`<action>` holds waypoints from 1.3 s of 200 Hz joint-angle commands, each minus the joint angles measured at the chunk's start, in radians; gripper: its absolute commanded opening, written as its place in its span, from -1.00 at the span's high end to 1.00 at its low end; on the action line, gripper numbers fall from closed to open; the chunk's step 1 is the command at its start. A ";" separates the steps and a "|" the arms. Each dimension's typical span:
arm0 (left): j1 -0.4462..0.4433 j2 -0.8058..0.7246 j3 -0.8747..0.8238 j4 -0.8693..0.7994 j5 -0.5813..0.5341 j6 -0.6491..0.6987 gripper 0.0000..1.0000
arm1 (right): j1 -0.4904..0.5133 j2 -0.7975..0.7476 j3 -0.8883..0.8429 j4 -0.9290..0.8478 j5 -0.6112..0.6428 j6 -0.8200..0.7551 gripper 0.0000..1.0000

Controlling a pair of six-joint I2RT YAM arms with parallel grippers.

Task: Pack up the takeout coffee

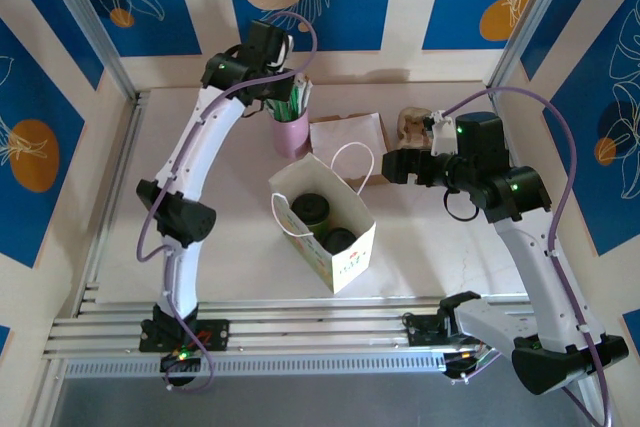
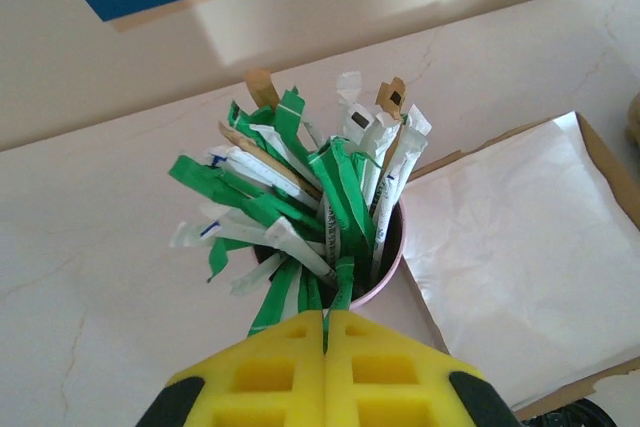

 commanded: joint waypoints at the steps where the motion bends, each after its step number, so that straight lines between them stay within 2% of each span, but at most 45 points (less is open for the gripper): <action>1: -0.012 -0.067 0.034 -0.035 0.026 -0.017 1.00 | -0.005 -0.014 0.018 -0.014 -0.013 -0.013 -0.92; 59: -0.017 -0.222 0.068 0.006 0.042 -0.014 1.00 | -0.005 -0.011 0.018 -0.011 -0.007 -0.017 -0.92; 114: -0.047 -0.450 0.069 0.041 0.043 -0.008 1.00 | -0.010 -0.002 0.026 -0.005 0.013 -0.019 -0.92; 135: -0.079 -0.531 0.067 0.043 0.067 -0.028 1.00 | -0.018 0.005 0.036 -0.001 0.012 -0.019 -0.92; 162: -0.127 -0.588 0.055 0.023 0.158 -0.089 1.00 | -0.018 0.018 0.043 0.007 0.004 -0.008 -0.91; 199: -0.232 -0.623 0.045 -0.058 0.157 -0.141 1.00 | -0.018 0.021 0.046 0.010 -0.008 0.001 -0.91; 238: -0.346 -0.676 -0.043 -0.075 0.179 -0.205 1.00 | -0.016 0.021 0.039 0.013 -0.015 0.007 -0.91; 260: -0.379 -0.723 -0.115 -0.084 0.205 -0.241 1.00 | -0.016 0.020 0.037 0.009 -0.014 0.001 -0.91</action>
